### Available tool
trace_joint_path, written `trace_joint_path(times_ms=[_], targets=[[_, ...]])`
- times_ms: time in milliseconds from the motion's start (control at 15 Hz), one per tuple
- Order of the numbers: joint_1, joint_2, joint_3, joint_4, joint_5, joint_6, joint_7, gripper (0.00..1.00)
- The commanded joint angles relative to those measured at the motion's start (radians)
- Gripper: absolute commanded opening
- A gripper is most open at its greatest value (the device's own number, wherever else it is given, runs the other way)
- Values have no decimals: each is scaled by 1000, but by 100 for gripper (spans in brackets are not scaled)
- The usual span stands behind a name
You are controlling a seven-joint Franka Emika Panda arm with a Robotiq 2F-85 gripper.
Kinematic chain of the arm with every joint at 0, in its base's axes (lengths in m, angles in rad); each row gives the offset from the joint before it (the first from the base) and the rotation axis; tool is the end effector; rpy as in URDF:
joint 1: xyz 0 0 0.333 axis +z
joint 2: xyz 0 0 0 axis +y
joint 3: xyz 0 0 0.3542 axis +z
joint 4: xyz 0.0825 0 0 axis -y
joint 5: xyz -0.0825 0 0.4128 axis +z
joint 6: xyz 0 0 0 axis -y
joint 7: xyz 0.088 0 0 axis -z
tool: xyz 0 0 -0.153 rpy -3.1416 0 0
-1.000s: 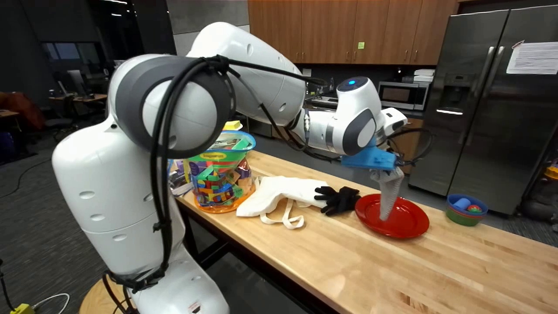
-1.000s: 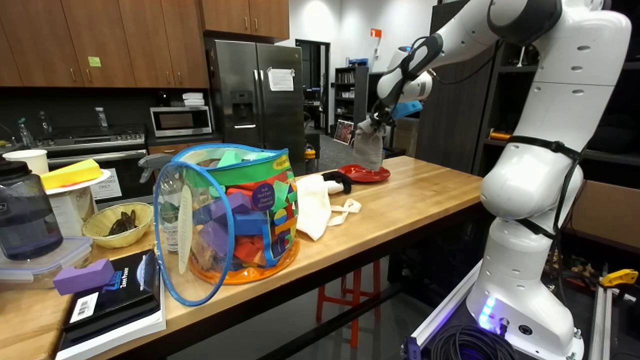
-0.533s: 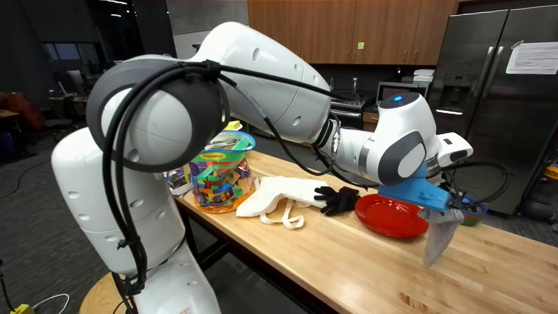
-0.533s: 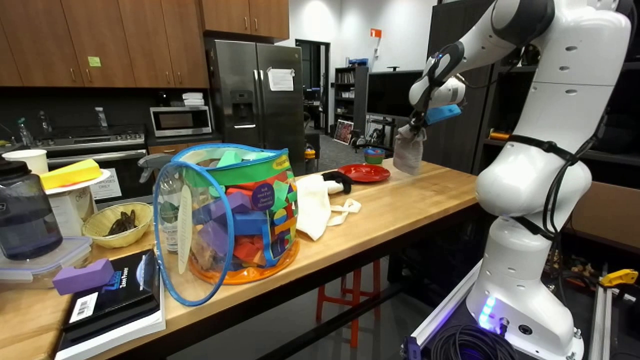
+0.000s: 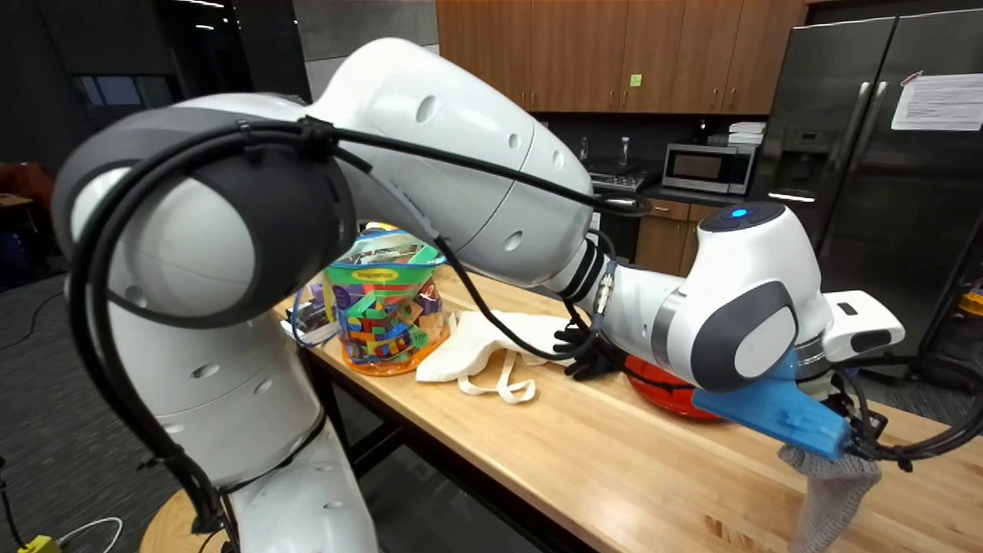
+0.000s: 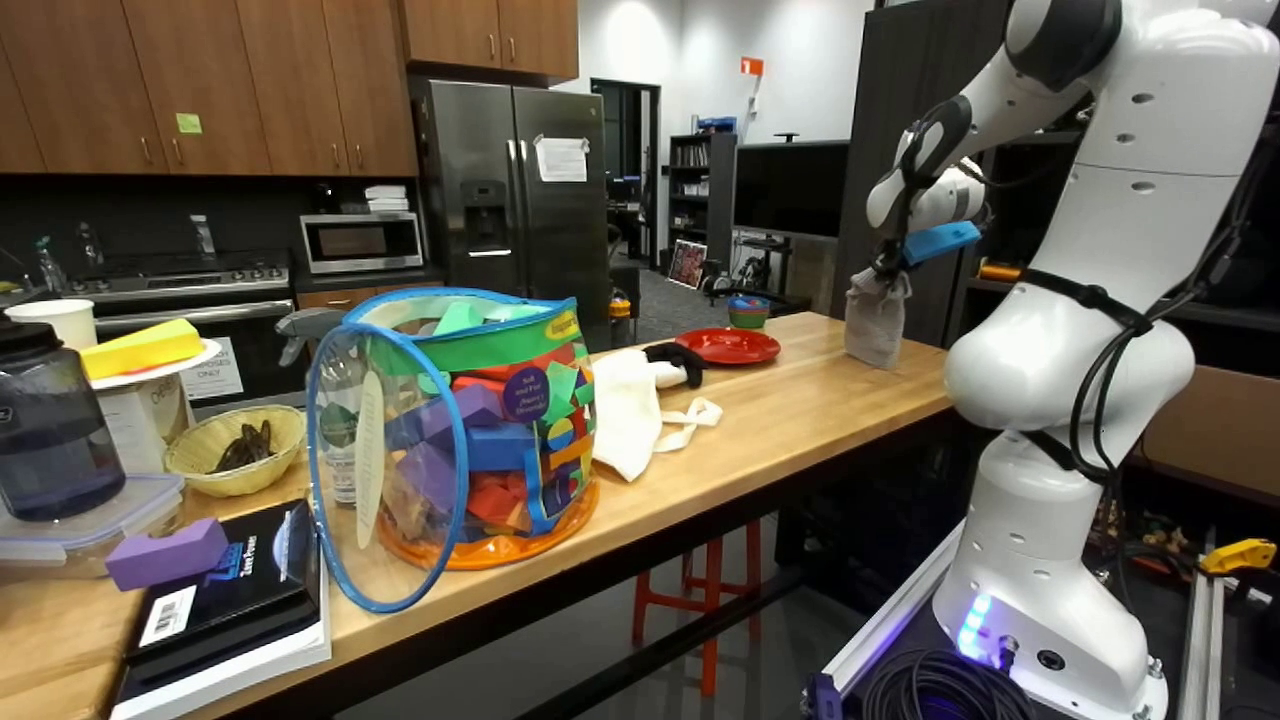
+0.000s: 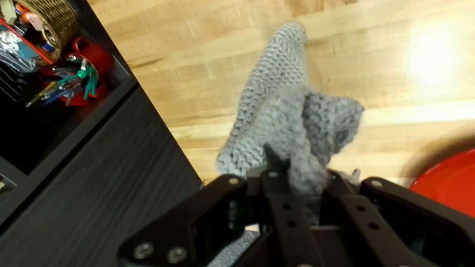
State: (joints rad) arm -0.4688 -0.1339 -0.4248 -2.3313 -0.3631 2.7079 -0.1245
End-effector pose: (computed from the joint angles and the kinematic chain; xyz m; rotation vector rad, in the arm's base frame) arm 0.3587 -0.4420 0.4220 2.6229 -0.6538 0.4841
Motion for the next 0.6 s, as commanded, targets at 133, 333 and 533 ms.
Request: trace_joint_path(times_ms=[133,333,533], targets=[[-82,-162,22,-267,-205,19,91,4],[-79,-241,60,-449,-246,17,106,4],[54,-184,59,-455,-189,13,114,4]])
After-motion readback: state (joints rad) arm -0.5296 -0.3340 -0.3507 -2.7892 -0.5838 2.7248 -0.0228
